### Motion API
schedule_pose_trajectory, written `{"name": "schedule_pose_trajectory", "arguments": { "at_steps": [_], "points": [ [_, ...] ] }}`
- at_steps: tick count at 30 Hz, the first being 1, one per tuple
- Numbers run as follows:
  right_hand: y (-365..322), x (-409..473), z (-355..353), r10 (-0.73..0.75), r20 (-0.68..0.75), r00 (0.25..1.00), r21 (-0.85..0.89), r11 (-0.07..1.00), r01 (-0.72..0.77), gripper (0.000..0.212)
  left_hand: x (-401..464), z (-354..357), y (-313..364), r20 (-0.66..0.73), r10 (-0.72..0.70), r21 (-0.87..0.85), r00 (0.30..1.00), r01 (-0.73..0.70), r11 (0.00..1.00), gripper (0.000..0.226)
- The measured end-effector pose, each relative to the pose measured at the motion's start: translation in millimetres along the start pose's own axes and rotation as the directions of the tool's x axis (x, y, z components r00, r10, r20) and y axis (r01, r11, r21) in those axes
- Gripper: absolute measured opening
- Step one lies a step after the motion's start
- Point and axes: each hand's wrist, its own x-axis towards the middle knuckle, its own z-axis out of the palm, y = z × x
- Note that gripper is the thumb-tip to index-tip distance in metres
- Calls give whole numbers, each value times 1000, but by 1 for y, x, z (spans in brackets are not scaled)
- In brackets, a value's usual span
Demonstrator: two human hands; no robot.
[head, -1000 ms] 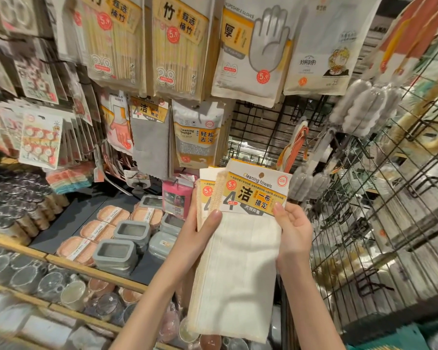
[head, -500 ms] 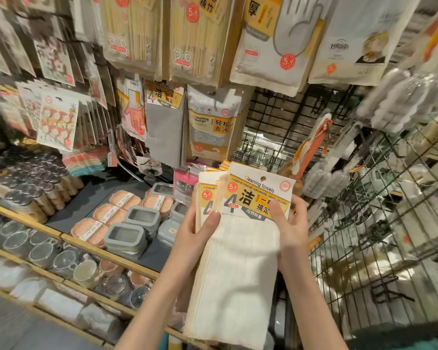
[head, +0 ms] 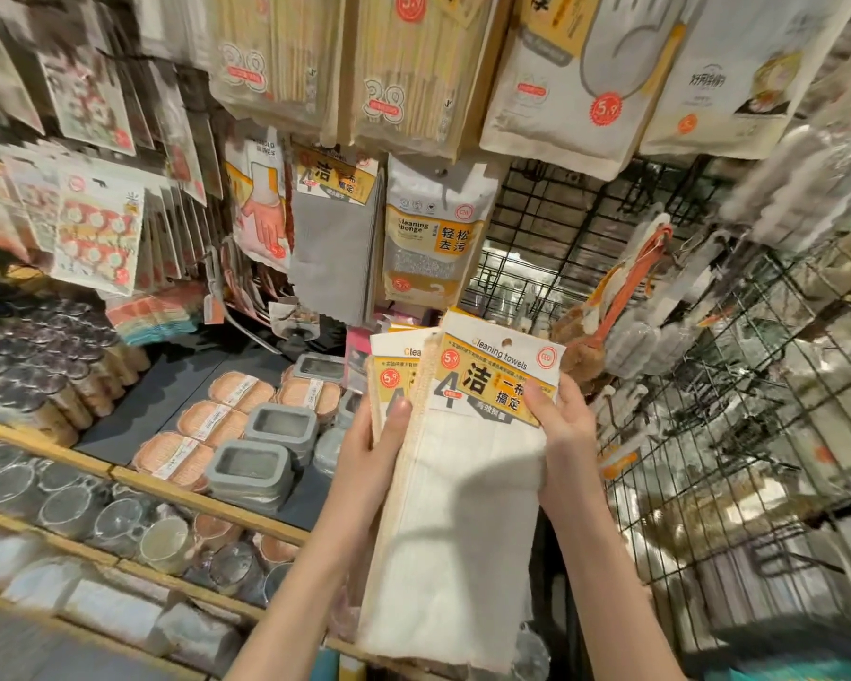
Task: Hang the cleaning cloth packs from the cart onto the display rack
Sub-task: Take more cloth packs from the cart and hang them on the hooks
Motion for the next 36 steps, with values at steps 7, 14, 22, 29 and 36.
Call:
{"name": "schedule_pose_trajectory", "arguments": {
  "at_steps": [7,14,22,29,36],
  "points": [
    [15,10,6,-5,-116,993,-130,991,-11,20,7,-6,-5,-50,34,-27,998,-35,999,47],
    [25,12,4,41,-87,995,-106,993,-51,22,15,-13,-10,-120,42,-38,992,-47,998,39],
    [44,16,-15,102,-170,980,-87,989,-118,30,26,-31,-16,-187,70,23,980,-67,997,46],
    [68,38,-43,73,-298,952,-147,982,-122,38,37,-51,-15,-252,96,84,963,-77,993,46],
    [94,84,-36,43,-343,938,-121,989,-90,37,45,-70,-12,-261,193,247,946,-128,961,50]
  ]
}}
